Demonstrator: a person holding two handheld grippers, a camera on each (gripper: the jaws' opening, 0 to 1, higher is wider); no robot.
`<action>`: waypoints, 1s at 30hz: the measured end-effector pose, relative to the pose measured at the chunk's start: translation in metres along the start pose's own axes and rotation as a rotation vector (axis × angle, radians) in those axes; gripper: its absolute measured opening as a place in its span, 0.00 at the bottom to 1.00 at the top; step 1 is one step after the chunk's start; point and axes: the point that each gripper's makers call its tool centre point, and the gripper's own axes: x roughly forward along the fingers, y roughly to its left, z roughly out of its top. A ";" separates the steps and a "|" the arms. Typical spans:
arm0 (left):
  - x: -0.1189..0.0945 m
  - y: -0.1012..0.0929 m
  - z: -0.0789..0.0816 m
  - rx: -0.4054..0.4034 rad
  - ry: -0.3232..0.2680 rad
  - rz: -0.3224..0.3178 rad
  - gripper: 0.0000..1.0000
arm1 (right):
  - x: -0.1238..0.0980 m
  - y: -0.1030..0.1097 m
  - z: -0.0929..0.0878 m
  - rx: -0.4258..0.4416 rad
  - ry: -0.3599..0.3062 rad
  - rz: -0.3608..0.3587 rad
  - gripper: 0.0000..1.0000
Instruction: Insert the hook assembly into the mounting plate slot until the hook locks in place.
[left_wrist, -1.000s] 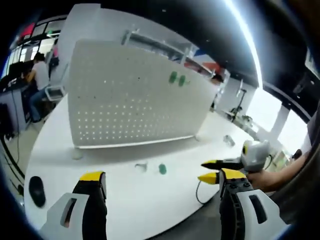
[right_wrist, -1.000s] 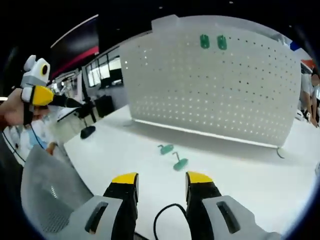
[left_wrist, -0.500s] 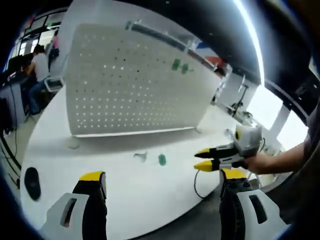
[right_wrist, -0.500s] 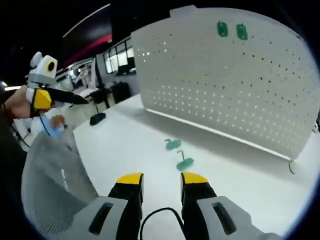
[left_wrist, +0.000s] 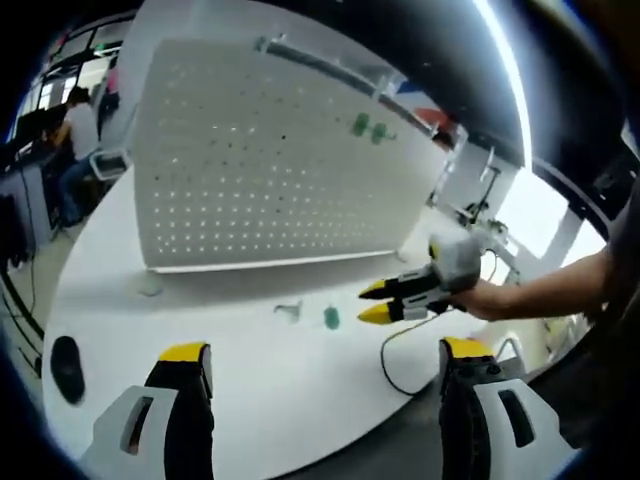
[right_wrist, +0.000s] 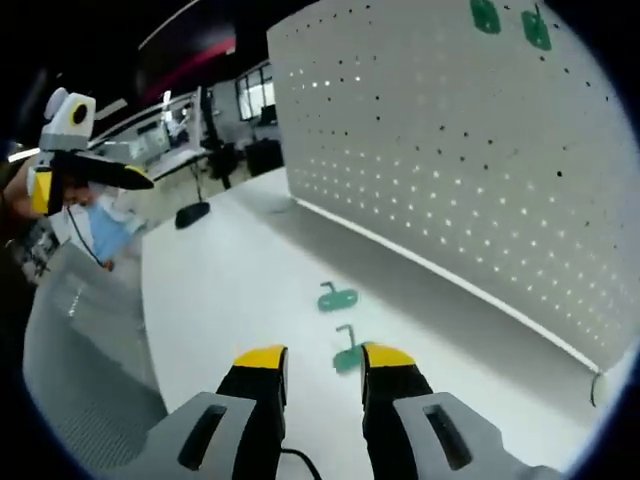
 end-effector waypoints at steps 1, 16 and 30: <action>0.001 0.002 -0.001 -0.003 0.003 0.004 0.96 | 0.002 -0.001 0.000 -0.003 0.005 0.004 0.28; 0.007 0.013 -0.008 -0.036 0.029 0.009 0.95 | 0.044 -0.016 -0.012 -0.032 0.110 0.124 0.24; 0.015 0.015 -0.012 -0.057 0.042 0.005 0.95 | 0.054 -0.015 -0.012 -0.165 0.197 0.267 0.19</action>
